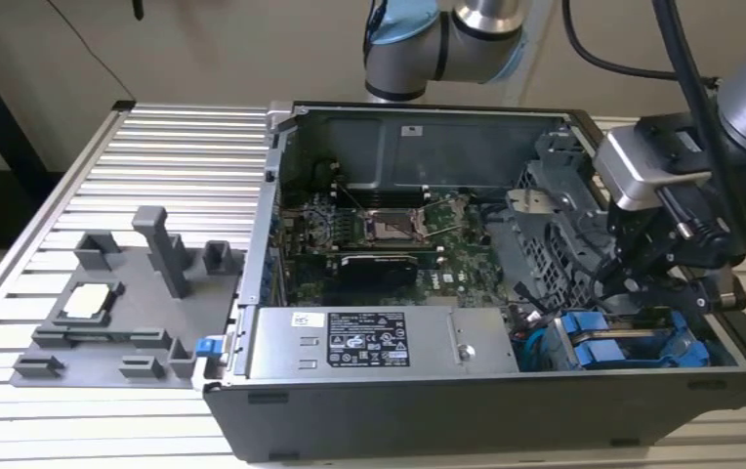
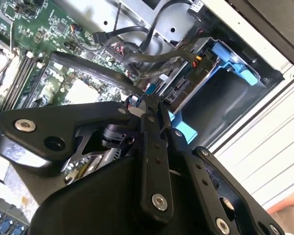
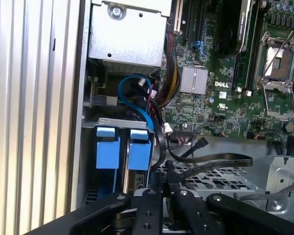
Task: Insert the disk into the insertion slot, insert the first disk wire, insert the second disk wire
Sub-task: 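Insert the second disk wire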
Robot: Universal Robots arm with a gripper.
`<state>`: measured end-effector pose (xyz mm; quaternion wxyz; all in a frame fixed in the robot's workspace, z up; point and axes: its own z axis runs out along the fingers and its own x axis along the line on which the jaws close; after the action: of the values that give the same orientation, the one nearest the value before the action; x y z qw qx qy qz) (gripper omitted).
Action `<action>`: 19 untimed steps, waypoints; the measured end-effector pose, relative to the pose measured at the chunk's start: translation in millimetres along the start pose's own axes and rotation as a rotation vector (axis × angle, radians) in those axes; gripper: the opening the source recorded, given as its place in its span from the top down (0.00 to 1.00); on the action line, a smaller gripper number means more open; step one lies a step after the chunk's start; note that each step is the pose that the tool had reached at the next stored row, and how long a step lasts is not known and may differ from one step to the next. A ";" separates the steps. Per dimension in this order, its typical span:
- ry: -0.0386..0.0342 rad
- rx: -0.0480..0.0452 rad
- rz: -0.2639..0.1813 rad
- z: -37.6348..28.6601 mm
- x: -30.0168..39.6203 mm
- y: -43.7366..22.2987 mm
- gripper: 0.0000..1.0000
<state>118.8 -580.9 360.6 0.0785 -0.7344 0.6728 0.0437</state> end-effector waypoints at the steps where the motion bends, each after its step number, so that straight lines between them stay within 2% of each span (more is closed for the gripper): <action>1: 0.0003 0.0005 0.003 0.5 0.4 -0.3 0.84; 4: 0.0024 -0.0006 0.006 1.5 2.2 -4.7 0.84; 7: 0.0107 -0.0167 0.008 2.3 3.4 -14.4 0.84; 9: 0.0149 -0.0239 0.009 2.8 4.5 -17.6 0.84; 15: 0.0151 -0.0238 0.011 5.3 12.3 -17.8 0.84; 17: 0.0152 -0.0237 0.012 10.0 13.4 -18.3 0.84; 19: 0.0155 -0.0237 0.012 10.8 13.6 -19.1 0.84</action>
<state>139.5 -590.8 348.8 0.0643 -0.7315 0.6772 0.0464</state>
